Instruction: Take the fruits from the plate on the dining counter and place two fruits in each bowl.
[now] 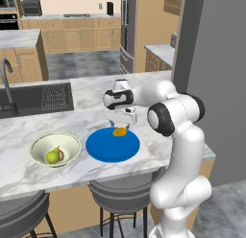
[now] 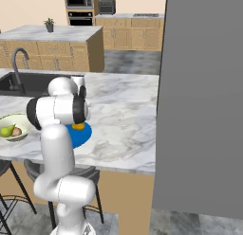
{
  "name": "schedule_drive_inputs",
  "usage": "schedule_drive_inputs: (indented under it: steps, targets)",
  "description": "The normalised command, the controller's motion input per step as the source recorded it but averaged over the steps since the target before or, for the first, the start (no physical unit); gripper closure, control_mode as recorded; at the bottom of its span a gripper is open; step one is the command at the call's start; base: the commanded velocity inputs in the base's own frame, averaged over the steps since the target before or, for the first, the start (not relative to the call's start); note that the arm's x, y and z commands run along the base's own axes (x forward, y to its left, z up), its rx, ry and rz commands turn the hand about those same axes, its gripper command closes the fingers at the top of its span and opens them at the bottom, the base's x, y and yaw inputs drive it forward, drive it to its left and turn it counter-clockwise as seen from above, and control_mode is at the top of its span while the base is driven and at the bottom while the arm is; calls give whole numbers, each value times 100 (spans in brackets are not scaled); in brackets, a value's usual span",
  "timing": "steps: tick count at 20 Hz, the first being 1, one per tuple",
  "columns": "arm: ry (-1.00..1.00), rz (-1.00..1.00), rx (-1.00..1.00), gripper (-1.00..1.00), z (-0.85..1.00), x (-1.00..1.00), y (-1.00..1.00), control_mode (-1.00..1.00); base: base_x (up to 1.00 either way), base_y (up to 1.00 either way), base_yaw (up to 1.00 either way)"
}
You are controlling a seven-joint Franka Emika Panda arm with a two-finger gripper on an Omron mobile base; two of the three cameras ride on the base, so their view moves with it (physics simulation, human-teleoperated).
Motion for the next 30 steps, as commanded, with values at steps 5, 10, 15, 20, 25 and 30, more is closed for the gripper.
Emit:
schedule_drive_inputs:
  steps: [5, 10, 15, 20, 25, 30]
  targets:
    - [0, -2, 0, -100, -42, 0, 0, -100, 0, 0, 0]
    - [0, -2, 0, -100, -24, 0, 0, -100, 0, 0, 0]
    - [0, 0, 0, -100, -10, -3, 0, -100, 0, 0, 0]
    - [-2, 0, 0, -100, 0, -24, 0, -100, 0, 0, 0]
    - [-9, -6, 0, -100, -8, -12, 2, -100, 0, 0, 0]
    - [-14, -18, 0, -100, -25, -3, 0, -100, 0, 0, 0]
